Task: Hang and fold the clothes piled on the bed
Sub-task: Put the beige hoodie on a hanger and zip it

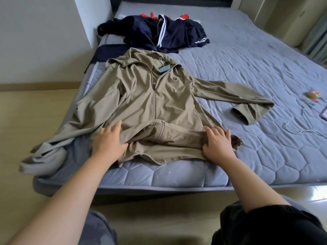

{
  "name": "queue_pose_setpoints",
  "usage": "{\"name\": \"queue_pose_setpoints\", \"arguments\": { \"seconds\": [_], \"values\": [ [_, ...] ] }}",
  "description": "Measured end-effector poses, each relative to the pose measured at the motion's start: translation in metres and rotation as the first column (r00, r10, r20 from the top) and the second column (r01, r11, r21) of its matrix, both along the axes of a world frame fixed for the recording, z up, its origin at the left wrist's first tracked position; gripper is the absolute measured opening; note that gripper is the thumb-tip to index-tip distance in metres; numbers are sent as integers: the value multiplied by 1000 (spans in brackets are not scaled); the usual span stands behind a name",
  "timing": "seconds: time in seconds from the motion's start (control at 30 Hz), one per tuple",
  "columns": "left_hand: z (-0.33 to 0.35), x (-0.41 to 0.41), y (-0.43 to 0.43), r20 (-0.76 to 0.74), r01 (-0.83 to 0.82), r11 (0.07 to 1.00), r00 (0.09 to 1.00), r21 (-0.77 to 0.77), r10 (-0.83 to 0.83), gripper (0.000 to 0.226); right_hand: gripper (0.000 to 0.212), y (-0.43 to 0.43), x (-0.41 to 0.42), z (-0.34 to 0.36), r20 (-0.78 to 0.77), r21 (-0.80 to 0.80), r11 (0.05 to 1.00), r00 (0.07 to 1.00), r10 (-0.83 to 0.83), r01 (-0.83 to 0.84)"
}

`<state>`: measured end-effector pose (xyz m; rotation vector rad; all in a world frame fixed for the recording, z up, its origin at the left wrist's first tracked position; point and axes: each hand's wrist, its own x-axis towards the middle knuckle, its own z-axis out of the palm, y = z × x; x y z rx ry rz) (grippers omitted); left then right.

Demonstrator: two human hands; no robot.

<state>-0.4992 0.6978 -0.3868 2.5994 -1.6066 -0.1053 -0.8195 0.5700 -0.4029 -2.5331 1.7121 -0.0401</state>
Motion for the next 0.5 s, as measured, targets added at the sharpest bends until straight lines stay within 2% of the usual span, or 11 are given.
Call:
{"name": "queue_pose_setpoints", "arguments": {
  "seconds": [0.03,0.07,0.13,0.17,0.23,0.27,0.37,0.43,0.5],
  "values": [
    [-1,4,4,-92,-65,997,993,30,68,68,64,1,2,-1,-23,-21,1000,1000,15,-16],
    [-4,8,8,-134,-68,997,989,-22,64,56,59,2,5,-1,-24,-58,998,999,22,-23],
    [-3,10,17,-35,94,969,994,-227,-105,29,40,5,10,2,58,-174,985,998,12,-2],
    [-2,12,22,47,201,919,979,-338,-197,23,29,7,11,4,118,-233,972,993,1,27],
    [2,19,34,168,330,820,944,-467,-284,22,19,8,12,9,188,-327,944,982,9,54],
    [4,24,42,175,334,816,942,-472,-285,24,18,9,12,10,180,-357,933,983,29,38],
    [-1,43,68,66,171,914,985,-368,-158,36,18,14,13,10,82,-351,936,995,61,-28],
    [-8,53,80,-56,-64,957,997,-282,50,36,14,17,16,9,2,-313,948,998,64,-60],
    [-13,60,86,-219,-305,943,937,-136,271,28,14,20,18,7,-1,-294,954,998,67,-64]
  ]
}}
